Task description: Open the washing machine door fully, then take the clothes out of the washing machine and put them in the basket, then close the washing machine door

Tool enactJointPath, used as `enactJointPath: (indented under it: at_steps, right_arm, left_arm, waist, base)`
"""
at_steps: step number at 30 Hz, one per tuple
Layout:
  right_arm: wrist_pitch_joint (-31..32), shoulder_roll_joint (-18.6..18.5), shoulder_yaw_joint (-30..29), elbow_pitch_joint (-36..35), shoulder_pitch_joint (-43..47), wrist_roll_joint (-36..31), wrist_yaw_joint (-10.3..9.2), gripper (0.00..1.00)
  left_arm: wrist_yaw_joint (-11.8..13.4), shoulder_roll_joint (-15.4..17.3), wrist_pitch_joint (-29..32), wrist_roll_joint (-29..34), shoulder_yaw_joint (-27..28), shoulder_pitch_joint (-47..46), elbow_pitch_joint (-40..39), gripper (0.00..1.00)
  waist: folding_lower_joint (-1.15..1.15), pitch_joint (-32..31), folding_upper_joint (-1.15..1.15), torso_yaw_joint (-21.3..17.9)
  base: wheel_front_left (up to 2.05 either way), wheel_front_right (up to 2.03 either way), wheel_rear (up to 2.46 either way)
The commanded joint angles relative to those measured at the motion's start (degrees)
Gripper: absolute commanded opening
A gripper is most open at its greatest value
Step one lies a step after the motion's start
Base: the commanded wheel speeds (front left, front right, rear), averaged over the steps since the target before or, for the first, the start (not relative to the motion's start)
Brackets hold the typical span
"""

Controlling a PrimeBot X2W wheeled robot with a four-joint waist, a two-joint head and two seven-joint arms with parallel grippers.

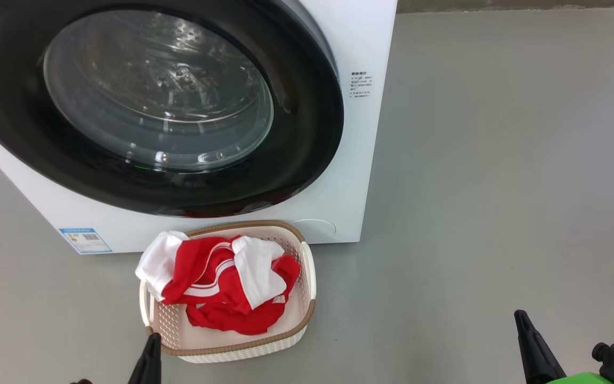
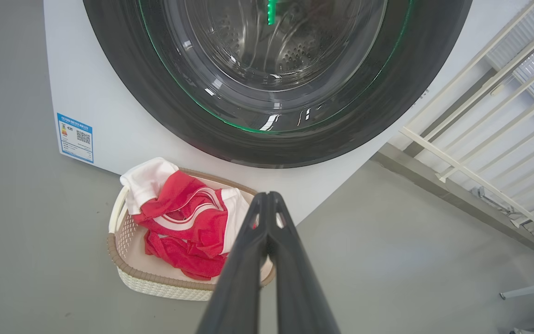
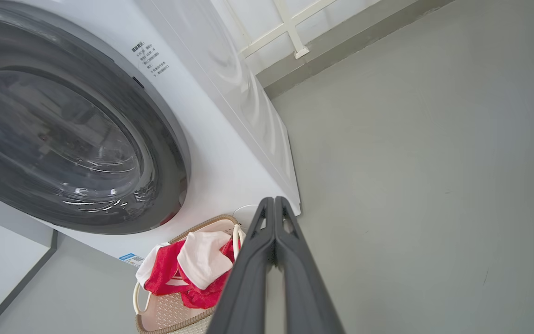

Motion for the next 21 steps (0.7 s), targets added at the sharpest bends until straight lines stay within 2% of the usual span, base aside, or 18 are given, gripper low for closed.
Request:
enactJointPath:
  at_steps: [1,21]
  right_arm:
    - [0.3,-0.9,-0.2,-1.3,-2.0,1.5,-0.02,0.00]
    - [3.6,-0.9,-0.9,-1.5,-4.4,13.1,-0.03,0.00]
  left_arm:
    - [-0.1,0.8,0.4,-1.2,0.6,-2.1,-1.1,0.00]
    - [-0.2,1.3,3.4,-14.5,1.3,-3.7,-1.0,0.00]
  waist:
    - [-0.01,0.0,0.00,0.0]
    - [-0.01,-0.8,0.00,0.1]
  base:
    - [0.00,0.00,0.00]
    - [0.00,0.00,0.00]
